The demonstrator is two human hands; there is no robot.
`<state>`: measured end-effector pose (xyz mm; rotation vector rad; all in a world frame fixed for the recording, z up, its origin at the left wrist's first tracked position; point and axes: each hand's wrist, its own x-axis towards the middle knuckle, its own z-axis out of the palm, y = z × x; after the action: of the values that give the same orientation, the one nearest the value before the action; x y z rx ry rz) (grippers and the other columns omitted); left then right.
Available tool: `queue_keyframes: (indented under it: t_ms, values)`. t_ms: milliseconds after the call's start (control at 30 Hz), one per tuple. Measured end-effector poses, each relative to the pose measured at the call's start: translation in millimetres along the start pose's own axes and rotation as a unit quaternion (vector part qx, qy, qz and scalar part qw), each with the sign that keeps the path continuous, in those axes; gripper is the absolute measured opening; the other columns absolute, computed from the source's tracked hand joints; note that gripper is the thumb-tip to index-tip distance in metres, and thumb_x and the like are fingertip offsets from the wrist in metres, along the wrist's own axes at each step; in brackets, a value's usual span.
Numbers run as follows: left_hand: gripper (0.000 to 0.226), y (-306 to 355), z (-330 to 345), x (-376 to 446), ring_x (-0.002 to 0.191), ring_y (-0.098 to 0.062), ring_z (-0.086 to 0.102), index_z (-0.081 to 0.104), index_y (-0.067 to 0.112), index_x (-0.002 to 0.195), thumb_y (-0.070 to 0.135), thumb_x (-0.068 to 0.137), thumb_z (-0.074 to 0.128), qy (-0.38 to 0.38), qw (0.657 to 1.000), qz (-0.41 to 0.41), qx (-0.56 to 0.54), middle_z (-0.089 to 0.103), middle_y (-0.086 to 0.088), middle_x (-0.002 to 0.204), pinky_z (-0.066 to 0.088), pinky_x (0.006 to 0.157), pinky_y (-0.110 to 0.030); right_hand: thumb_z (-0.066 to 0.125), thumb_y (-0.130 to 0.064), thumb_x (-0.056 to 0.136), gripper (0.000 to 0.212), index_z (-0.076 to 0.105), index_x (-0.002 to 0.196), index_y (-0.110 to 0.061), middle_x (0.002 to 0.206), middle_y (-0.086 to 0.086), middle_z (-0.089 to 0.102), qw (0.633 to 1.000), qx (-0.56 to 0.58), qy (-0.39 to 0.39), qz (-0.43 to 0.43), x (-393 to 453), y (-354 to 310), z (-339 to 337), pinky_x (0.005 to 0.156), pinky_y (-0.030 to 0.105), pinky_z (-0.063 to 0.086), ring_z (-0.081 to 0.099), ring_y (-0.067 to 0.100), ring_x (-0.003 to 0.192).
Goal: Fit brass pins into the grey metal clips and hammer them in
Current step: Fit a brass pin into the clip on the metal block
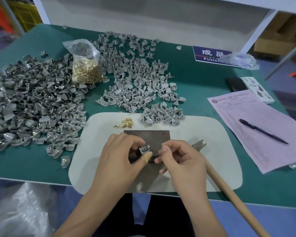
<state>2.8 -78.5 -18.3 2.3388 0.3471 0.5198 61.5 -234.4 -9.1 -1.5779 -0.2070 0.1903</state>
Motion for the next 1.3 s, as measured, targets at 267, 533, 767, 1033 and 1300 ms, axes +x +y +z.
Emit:
queue_keyframes:
  t_ms: [267, 533, 767, 1033, 1300]
  values:
    - [0.044, 9, -24, 13, 0.118, -0.006, 0.045, 0.062, 0.037, 0.127, 0.009, 0.092, 0.061, -0.143, 0.987, 0.064, -0.024, 0.049, 0.015, 0.116, 0.038, 0.097, -0.019, 0.067, -0.011, 0.088, 0.015, 0.074, 0.086, -0.024, 0.074, 0.006, 0.072, 1.0, -0.006, 0.007, -0.022, 3, -5, -10, 0.045, 0.024, 0.05, 0.068, 0.019, 0.059]
    - [0.03, 12, -26, 37, 0.092, -0.001, 0.057, 0.077, 0.033, 0.105, 0.008, 0.09, 0.07, -0.19, 0.981, 0.047, 0.012, 0.065, 0.016, 0.095, 0.04, 0.082, -0.011, 0.068, -0.021, 0.087, 0.008, 0.075, 0.084, -0.024, 0.071, 0.004, 0.071, 1.0, -0.021, -0.012, -0.018, 5, -6, -14, 0.045, 0.024, 0.046, 0.061, 0.015, 0.052]
    - [0.008, 6, -21, 35, 0.084, 0.004, 0.055, 0.072, 0.036, 0.092, 0.028, 0.089, 0.072, -0.112, 0.993, -0.003, 0.047, 0.059, 0.021, 0.081, 0.039, 0.07, -0.011, 0.07, -0.024, 0.09, 0.01, 0.073, 0.087, -0.033, 0.078, -0.006, 0.074, 0.991, -0.116, 0.002, -0.069, 16, -4, -14, 0.065, 0.021, 0.051, 0.065, 0.016, 0.069]
    - [0.007, -1, -21, 23, 0.084, -0.003, 0.052, 0.067, 0.032, 0.085, 0.032, 0.087, 0.073, -0.085, 0.995, 0.023, 0.048, 0.054, 0.018, 0.078, 0.04, 0.069, -0.017, 0.071, -0.028, 0.087, 0.005, 0.075, 0.086, -0.031, 0.082, -0.017, 0.064, 0.938, -0.286, -0.012, -0.198, 19, 2, -1, 0.081, 0.021, 0.041, 0.053, 0.015, 0.092]
    - [0.011, -1, -16, 16, 0.092, -0.009, 0.05, 0.068, 0.03, 0.097, 0.023, 0.089, 0.072, -0.073, 0.996, 0.047, 0.033, 0.053, 0.016, 0.088, 0.05, 0.076, -0.039, 0.073, -0.025, 0.086, 0.006, 0.079, 0.088, -0.024, 0.076, -0.014, 0.051, 0.909, -0.326, -0.047, -0.256, 35, 9, 9, 0.074, 0.043, 0.045, 0.05, 0.021, 0.082]
